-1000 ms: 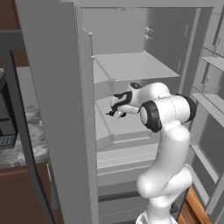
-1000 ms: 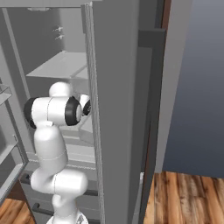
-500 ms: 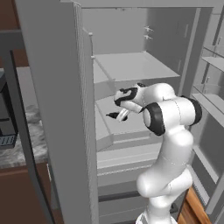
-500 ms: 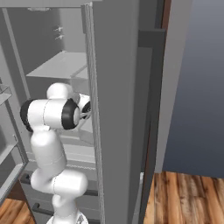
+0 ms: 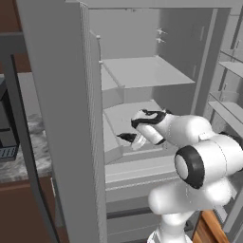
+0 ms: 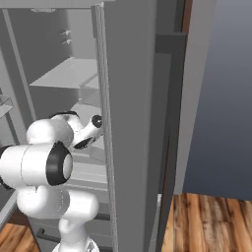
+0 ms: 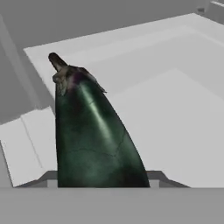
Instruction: Place the cold items (lime and eggplant) from the fridge in one tupperware on the dining counter. Place the warm items (hot dog and kebab skewer) in the stove area in another tupperware.
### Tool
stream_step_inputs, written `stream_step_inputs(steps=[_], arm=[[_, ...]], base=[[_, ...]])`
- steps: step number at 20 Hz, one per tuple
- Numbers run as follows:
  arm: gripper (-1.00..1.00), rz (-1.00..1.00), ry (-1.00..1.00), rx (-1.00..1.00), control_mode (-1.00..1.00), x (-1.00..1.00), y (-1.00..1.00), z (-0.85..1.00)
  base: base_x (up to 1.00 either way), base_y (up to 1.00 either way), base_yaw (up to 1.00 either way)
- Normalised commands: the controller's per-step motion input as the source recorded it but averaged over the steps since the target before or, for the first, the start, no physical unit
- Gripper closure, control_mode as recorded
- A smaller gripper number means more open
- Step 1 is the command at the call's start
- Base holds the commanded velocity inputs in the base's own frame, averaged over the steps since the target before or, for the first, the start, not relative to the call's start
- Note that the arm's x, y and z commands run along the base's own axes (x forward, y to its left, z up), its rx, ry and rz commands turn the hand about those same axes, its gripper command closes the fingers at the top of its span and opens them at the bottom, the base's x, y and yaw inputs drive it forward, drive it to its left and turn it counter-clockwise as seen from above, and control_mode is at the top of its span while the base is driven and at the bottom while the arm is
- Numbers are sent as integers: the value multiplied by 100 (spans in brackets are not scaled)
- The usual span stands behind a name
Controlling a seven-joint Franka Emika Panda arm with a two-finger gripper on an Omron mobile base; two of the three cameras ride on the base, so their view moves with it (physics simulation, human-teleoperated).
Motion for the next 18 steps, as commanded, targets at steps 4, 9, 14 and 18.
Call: stream_step_inputs(steps=[4,9,14,18], arm=[[100,-4,12,-17,-100,-100,3,44],[100,-27,17,-6,-100,-100,-11,58],[100,-43,14,-2,-100,-97,-33,46],[100,-49,1,-4,-100,-100,-27,6]], base=[[0,0,0],[0,0,0],[0,0,0],[0,0,0]])
